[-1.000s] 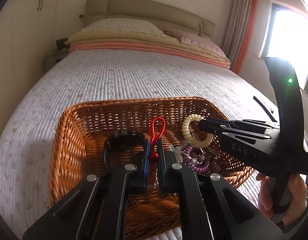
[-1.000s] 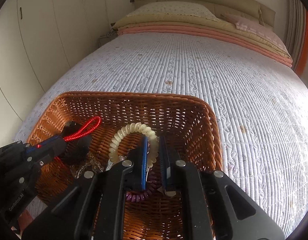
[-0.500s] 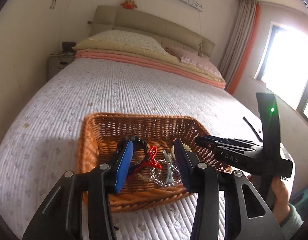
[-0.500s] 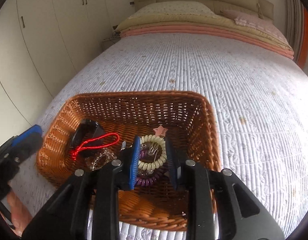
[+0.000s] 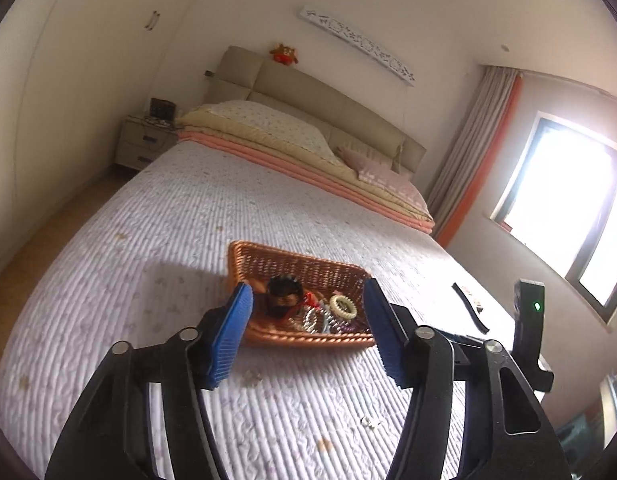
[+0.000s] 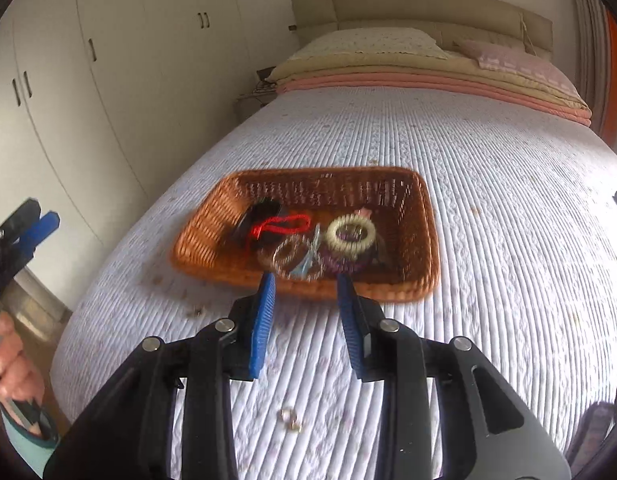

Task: Organize jewelry
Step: 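Lift both open tools out of the basket toward the small charms, then grasp a small gold charm with the right tool while the left tool grasps another charm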

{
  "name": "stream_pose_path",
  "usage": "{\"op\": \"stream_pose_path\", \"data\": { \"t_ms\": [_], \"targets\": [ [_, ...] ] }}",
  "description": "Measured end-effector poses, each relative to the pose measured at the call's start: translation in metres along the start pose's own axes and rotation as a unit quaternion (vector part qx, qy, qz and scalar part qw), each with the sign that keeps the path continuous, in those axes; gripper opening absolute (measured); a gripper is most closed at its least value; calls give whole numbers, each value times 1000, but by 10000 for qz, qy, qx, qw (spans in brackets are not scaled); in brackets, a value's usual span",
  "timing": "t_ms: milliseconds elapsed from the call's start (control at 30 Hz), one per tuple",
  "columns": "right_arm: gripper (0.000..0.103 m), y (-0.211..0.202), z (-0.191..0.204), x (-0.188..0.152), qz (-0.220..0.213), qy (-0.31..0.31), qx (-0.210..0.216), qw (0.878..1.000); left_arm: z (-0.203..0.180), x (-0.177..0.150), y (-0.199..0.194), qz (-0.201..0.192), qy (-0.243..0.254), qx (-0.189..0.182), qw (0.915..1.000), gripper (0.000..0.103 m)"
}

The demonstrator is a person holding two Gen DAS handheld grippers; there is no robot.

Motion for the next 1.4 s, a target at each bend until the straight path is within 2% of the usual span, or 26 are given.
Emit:
{"op": "stream_pose_path", "data": {
  "t_ms": [167, 367, 500, 600, 700, 833, 967, 1133, 1267, 1333, 1400],
  "targets": [
    [30, 4, 2, -52, 319, -78, 46, 9995, 25, -27, -5, 217, -247, 274, 9991, 61],
    [30, 29, 0, -103, 745, 43, 303, 9968, 48, -66, 18, 622, -218, 690, 9954, 60],
    [30, 46, 2, -123, 934, -45, 197, 9954, 56, -89, 41, 1041, -242, 680, 9919, 60],
    [30, 56, 4, -128, 979, -251, -23, 9949, 57, -101, 59, 1311, -116, 761, 9884, 60],
    [30, 60, 12, -130, 971, -466, -70, 9942, 57, -112, 73, 1541, 83, 892, 9840, 60],
    [29, 63, 21, -129, 961, -763, -267, 9921, 51, -123, 95, 1856, 390, 882, 9779, 60],
    [17, 65, 17, -124, 898, -806, -355, 9921, 49, -123, 111, 1936, 619, 967, 9743, 59],
    [17, 70, 3, -118, 875, -626, -421, 9933, 55, -119, 139, 2220, 674, 995, 9676, 50],
    [17, 74, -3, -114, 908, -484, -207, 9945, 52, -116, 154, 2292, 933, 1191, 9616, 44],
    [17, 74, -4, -114, 919, -453, -140, 9946, 52, -117, 157, 2306, 974, 1189, 9608, 37],
    [17, 74, -4, -115, 929, -442, -102, 9946, 53, -117, 158, 2308, 919, 1183, 9614, 37]
  ]
}}
Point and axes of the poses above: each gripper's, at about its wrist camera, not at the fingertips, and y roughly the way its jaws point, z to its left, x to its top, the point moved 9 cm from there along y, roughly the way its jaws point, and after that the axes turned 6 degrees about z, right-handed, at the moved point
